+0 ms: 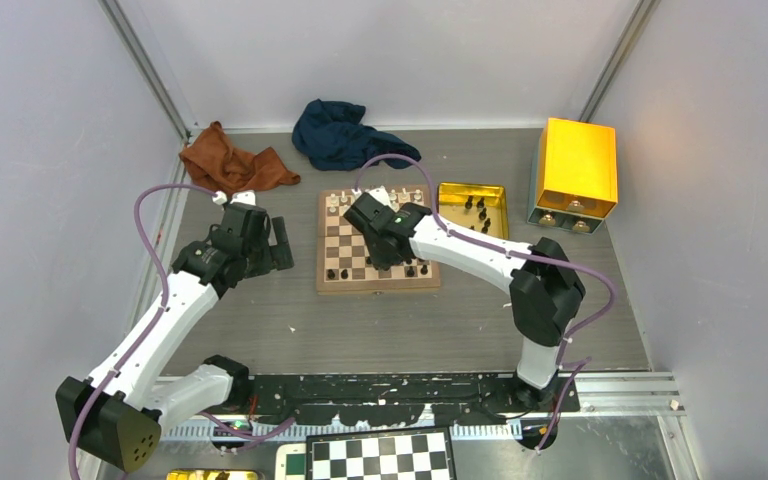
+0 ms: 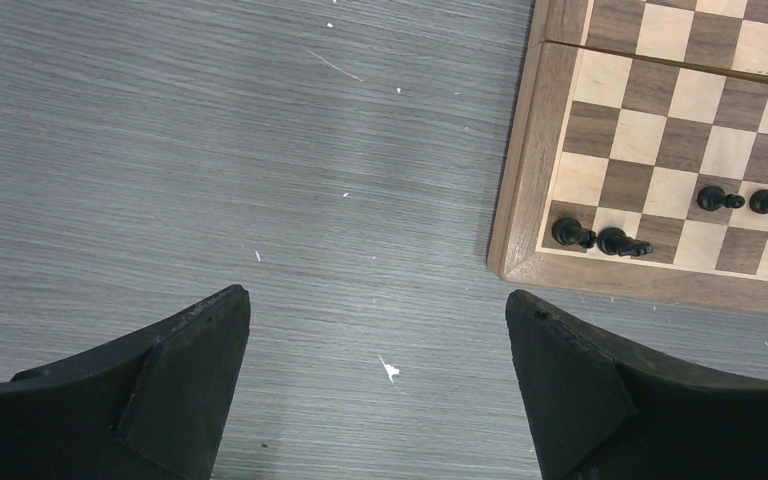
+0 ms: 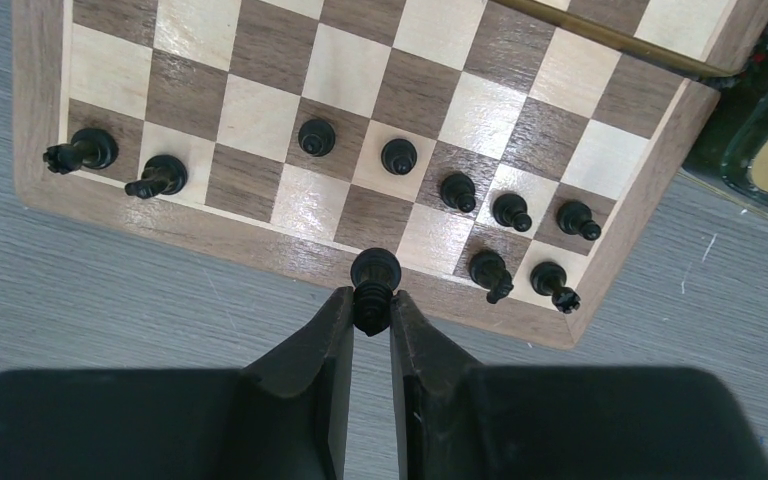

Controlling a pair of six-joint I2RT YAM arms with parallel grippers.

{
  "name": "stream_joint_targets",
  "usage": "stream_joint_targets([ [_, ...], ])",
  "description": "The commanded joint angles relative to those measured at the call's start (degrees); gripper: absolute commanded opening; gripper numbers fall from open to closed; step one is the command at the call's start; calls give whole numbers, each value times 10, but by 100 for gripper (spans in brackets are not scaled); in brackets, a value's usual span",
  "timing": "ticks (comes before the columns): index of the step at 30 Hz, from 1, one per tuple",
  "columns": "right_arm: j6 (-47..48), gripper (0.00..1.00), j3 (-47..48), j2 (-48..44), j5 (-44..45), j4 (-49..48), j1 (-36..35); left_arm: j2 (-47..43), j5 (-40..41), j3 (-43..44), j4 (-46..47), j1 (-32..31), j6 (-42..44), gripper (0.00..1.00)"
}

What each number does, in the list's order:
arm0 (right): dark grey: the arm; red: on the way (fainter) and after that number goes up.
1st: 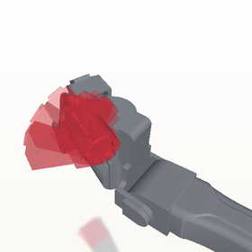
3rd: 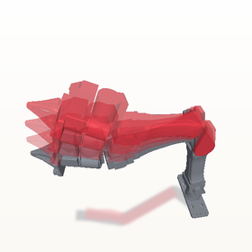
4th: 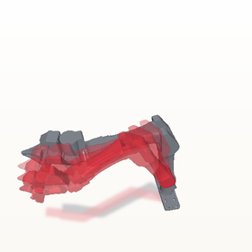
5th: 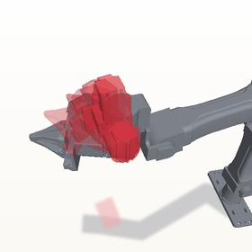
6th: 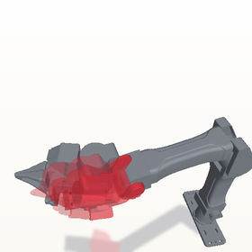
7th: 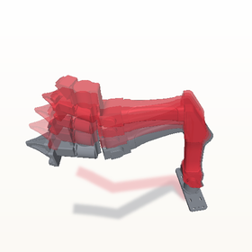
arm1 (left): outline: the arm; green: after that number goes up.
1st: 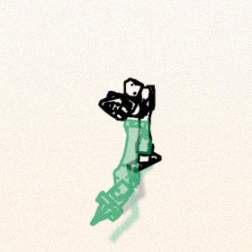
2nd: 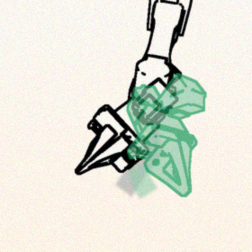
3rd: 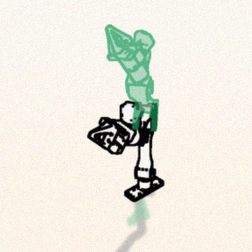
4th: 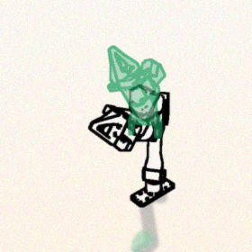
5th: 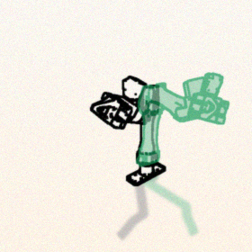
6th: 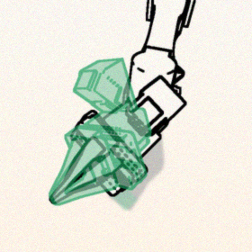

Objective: Set up the chess pieces on the board
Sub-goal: Place the chess piece on the chessboard.

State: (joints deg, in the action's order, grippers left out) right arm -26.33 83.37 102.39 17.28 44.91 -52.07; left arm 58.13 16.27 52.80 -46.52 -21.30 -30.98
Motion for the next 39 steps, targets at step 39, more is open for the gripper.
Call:
stream_joint_targets([
  [39,2,1,-31,45,-25,-68,16,6,3,4,15,3,5,100],
])
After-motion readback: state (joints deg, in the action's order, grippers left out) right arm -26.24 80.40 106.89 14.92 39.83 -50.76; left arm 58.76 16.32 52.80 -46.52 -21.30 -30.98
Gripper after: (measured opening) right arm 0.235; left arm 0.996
